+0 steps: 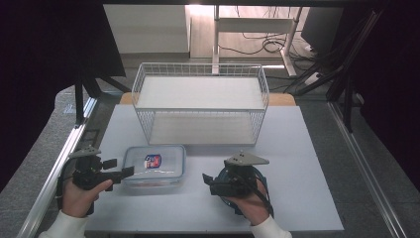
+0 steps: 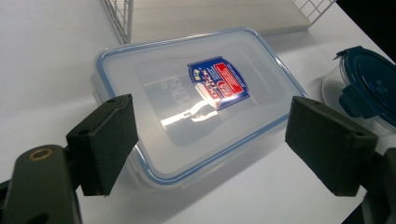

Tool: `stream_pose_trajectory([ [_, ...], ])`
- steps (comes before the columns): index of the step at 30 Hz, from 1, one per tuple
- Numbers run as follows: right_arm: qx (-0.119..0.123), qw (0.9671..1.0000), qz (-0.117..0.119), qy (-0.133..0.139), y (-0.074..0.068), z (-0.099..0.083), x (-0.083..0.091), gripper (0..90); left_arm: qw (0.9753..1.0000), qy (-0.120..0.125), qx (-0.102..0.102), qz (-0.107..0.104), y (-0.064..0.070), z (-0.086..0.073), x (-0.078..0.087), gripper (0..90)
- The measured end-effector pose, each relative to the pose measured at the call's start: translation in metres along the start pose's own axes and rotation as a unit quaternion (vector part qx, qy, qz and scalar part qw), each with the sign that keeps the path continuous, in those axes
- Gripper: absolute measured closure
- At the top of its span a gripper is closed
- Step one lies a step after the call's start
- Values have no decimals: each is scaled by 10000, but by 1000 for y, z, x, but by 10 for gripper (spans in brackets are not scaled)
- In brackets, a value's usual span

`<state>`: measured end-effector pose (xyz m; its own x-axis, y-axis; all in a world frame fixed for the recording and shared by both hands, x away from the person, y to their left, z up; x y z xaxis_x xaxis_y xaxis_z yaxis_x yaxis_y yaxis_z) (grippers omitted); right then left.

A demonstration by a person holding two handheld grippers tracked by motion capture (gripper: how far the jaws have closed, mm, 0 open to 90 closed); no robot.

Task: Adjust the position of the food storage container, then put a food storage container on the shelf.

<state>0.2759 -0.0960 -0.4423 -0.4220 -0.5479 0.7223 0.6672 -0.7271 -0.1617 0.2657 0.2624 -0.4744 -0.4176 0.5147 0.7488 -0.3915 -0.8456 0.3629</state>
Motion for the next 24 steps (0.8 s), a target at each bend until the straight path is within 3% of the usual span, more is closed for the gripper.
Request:
stream_pose_trajectory([
  [4,-133,9998,103,-55,-3,5,-8,168,9999,-11,13,-104,0,2,-2,165],
  [11,-412,9986,270,-184,-12,17,-23,126,10000,56,4,-75,1,4,1,136],
  [16,-531,9978,318,-253,-28,32,-42,98,9999,37,134,-97,-9,7,-2,116],
  [24,-665,9951,509,-521,-41,43,-70,91,9994,104,234,-234,-19,10,-8,120],
])
Point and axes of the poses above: each handheld gripper's, and its own axes: x roughly backward along the jaws, z roughly out of its top, y roughly to its right, the point moved 4 cm from there along -x, roughly forward along the jaws, and after that the axes turned 13 degrees about -y, right-handed, at the moved point
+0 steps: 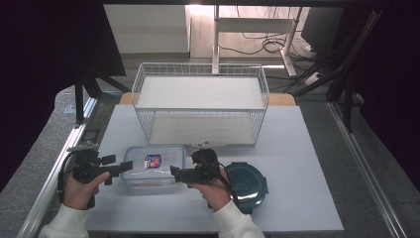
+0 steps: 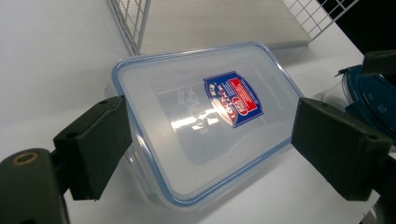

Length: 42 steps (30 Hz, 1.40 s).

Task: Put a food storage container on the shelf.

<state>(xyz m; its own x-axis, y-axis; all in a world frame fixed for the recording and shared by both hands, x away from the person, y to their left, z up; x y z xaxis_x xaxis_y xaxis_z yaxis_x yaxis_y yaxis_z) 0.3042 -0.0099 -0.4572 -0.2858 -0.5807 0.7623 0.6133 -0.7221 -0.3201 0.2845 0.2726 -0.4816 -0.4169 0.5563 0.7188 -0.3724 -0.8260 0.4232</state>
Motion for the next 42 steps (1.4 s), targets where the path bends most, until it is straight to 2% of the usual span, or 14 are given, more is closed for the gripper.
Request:
stream_pose_trajectory([
  [4,-241,9995,117,-196,3,6,-19,97,9999,-80,91,-36,-9,4,-7,123],
  [5,-241,9995,117,-196,3,6,-19,97,9999,-80,91,-36,-9,4,-7,123],
  [6,-366,9989,68,-275,7,7,-28,105,9998,-114,160,-57,-16,5,-9,123],
  [9,-511,9981,139,-318,10,8,-36,109,9996,-175,209,-30,-22,5,-11,124],
  [12,-630,9971,133,-411,13,10,-50,116,9989,-225,369,-190,-30,4,-14,122],
  [18,-843,9943,267,-590,20,13,-68,122,9973,-305,526,-411,-38,3,-24,113],
  [23,-962,9931,251,-622,25,14,-71,122,9959,-376,636,-525,-44,1,-32,110],
  [26,-966,9924,291,-699,25,14,-74,119,9943,-456,737,-627,-47,-1,-37,102],
  [29,-1000,9915,272,-789,28,14,-78,117,9933,-513,819,-636,-49,-3,-41,85],
  [32,-1116,9898,323,-828,31,14,-82,114,9905,-699,888,-786,-51,-7,-48,75],
  [36,-1121,9888,351,-921,30,14,-85,109,9888,-784,928,-870,-51,-9,-53,74],
  [39,-1208,9868,439,-987,31,14,-89,97,9870,-798,995,-975,-52,-11,-56,76],
  [40,-1245,9858,530,-994,31,14,-91,96,9852,-790,1054,-1094,-53,-12,-57,81],
  [42,-1244,9857,541,-997,32,14,-91,96,9842,-799,1076,-1159,-53,-13,-58,82],
])
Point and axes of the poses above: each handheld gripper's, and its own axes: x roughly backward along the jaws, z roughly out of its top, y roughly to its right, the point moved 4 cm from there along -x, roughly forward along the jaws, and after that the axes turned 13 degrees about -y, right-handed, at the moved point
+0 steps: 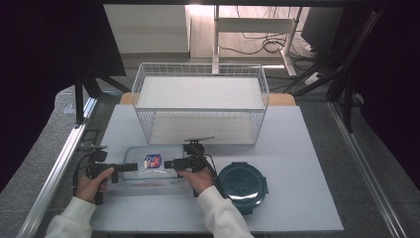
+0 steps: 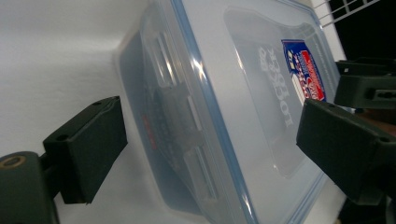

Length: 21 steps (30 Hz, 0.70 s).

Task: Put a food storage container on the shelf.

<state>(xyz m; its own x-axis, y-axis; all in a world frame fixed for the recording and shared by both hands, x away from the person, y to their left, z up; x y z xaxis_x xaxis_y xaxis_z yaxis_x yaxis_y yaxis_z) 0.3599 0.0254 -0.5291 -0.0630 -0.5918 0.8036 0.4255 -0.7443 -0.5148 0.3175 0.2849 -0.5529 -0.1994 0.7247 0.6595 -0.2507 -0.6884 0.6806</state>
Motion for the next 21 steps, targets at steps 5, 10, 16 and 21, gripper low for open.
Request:
stream_pose_trajectory([
  [5,-29,9998,184,-102,0,0,-3,96,9998,-56,-20,-173,2,-1,-2,125],
  [10,-192,9995,241,-120,0,-2,-1,133,9999,-52,1,-93,5,-2,1,151],
  [16,-282,9994,205,-11,0,-3,4,204,10000,-27,52,62,9,-3,5,215],
  [21,-356,9991,216,40,1,-5,7,239,9999,7,132,52,9,-4,8,253],
])
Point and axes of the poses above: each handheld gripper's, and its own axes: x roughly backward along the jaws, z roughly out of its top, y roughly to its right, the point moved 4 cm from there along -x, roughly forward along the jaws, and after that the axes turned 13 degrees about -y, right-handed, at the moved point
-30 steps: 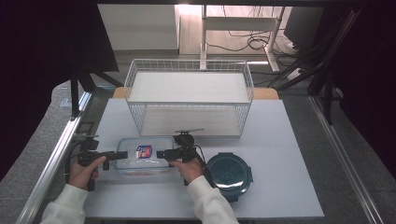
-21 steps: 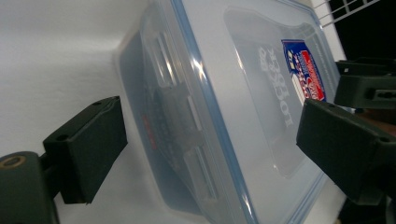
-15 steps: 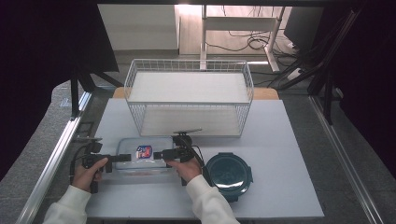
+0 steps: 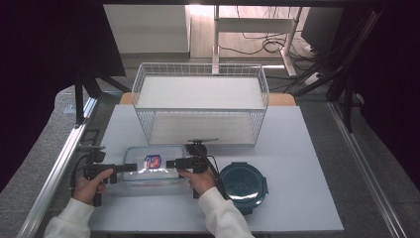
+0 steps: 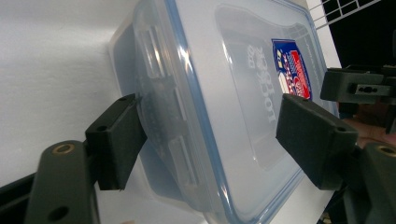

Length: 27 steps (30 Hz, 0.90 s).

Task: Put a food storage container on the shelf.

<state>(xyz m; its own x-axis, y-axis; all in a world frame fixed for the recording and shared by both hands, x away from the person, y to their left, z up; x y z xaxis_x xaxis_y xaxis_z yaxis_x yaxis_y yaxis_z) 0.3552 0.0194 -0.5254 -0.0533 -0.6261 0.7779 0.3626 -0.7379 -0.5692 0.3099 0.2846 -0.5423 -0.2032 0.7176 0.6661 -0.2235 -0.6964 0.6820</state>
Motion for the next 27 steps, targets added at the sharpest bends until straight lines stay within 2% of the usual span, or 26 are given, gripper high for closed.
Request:
stream_pose_trajectory([
  [3,-69,9999,18,72,-1,-1,3,271,10000,22,34,-5,1,-1,2,279],
  [8,-14,10000,-7,78,-3,-3,6,294,9999,57,83,-19,3,-3,6,316],
  [10,-97,9998,68,152,-2,-3,9,323,9999,83,73,2,4,-4,9,328],
  [13,-7,9998,34,187,-4,-5,11,330,9999,124,110,5,5,-4,10,343],
  [27,101,9993,68,345,-4,-7,16,362,9996,246,98,10,10,-3,17,387],
])
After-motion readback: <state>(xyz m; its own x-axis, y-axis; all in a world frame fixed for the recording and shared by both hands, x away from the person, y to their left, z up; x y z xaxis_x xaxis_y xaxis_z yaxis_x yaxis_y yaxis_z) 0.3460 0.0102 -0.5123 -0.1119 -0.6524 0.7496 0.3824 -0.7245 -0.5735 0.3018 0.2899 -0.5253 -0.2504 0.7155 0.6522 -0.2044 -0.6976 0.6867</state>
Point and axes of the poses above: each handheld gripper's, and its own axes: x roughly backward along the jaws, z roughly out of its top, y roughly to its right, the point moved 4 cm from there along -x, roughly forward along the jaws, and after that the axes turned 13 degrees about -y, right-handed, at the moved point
